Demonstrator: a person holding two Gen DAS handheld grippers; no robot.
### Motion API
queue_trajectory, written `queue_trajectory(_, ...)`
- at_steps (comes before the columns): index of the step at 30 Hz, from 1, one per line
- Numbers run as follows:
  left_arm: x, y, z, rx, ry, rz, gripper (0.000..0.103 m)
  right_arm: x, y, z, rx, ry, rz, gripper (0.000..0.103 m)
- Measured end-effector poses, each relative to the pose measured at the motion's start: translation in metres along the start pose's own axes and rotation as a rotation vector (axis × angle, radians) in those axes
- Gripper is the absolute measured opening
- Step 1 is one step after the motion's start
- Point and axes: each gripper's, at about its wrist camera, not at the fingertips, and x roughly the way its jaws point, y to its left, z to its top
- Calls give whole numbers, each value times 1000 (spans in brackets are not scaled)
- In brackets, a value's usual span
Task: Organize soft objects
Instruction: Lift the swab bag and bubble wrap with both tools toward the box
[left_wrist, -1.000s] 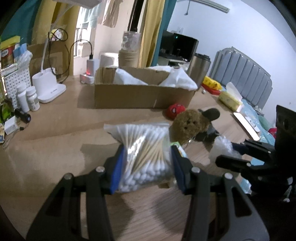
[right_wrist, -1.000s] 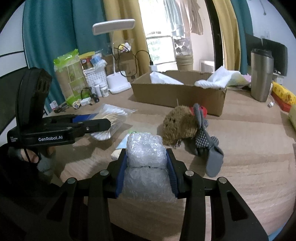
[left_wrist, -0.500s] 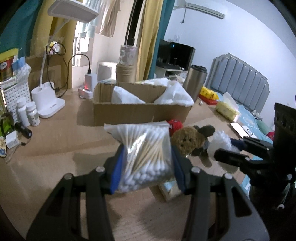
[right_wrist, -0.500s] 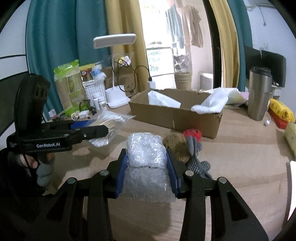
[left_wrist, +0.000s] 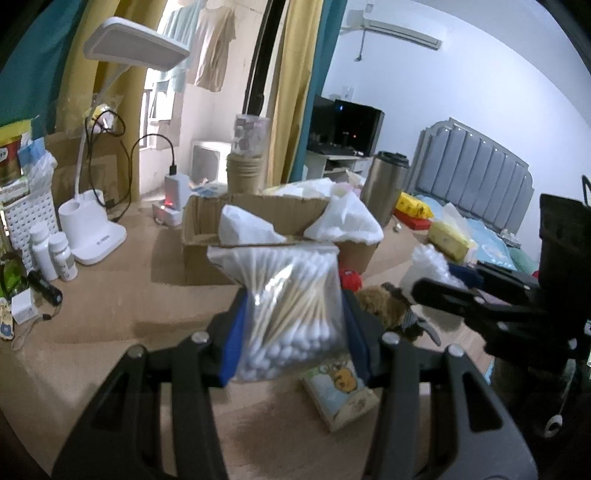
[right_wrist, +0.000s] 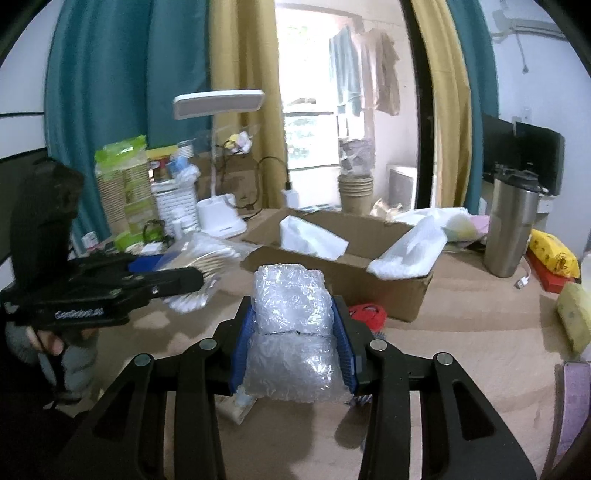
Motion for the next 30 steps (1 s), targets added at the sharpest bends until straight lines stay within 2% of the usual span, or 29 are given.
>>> queue_trajectory(5, 0, 1, 6, -4, -21, -8, 50, 8, -9, 12, 44, -7, -66, 42)
queue_trajectory(10, 2, 3, 12, -3, -43, -5, 50, 18, -15, 21, 68, 0, -76, 42)
queue_trajectory(21, 7, 18, 36, 14, -106, 39, 50, 30, -19, 49, 23, -57, -81, 42)
queue_trajectory(30, 15, 28, 57, 57, -152, 79, 50, 53, -22, 67, -27, -52, -128, 43)
